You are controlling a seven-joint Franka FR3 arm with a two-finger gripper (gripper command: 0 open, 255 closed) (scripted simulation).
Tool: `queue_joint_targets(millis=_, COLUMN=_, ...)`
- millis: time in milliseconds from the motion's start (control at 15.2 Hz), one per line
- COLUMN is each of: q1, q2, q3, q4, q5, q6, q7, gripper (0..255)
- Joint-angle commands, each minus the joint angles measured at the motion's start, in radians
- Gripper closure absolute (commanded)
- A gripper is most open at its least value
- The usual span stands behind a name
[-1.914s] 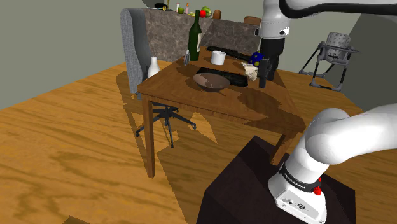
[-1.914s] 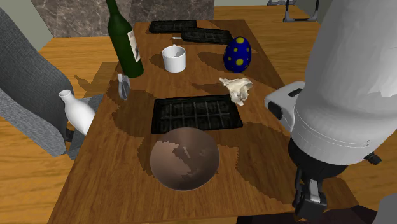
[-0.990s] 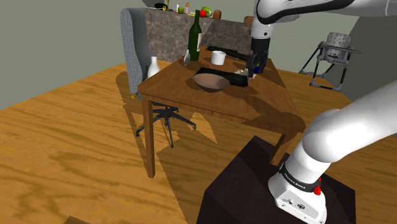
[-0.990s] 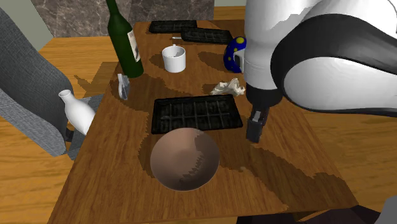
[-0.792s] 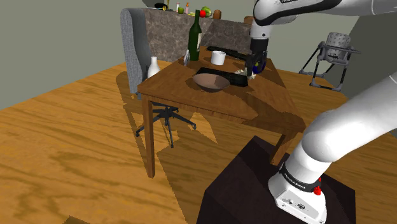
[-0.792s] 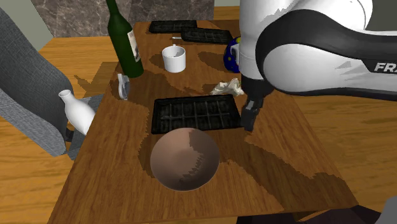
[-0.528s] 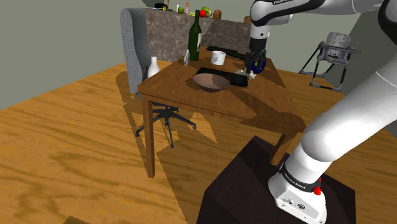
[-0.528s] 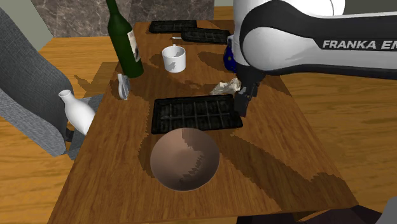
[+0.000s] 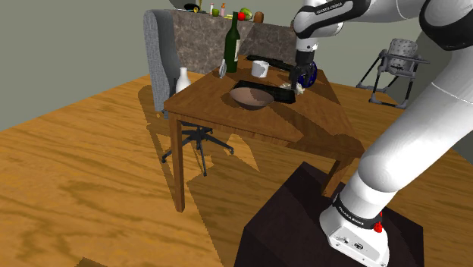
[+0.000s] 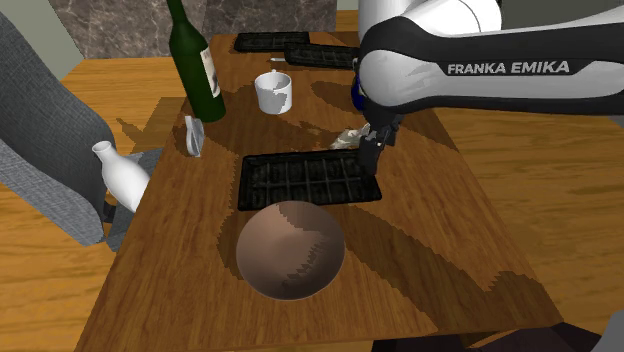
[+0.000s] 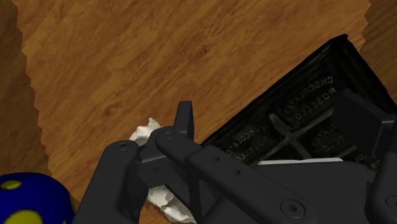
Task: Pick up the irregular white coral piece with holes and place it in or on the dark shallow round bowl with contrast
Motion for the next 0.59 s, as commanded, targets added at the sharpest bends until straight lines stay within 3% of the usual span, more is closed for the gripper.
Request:
queue_joint_targets(millis=0, q1=-0.002, q2=0.002, q3=-0.003, q4=-0.025, q5=-0.001, q6=0.028, q7=-0.001, gripper=0)
queue_joint_targets(millis=528, q1=-0.004, q2=0.004, q3=-0.005, q4=-0.044, q5=-0.002, q6=0.049, q7=0.000, gripper=0)
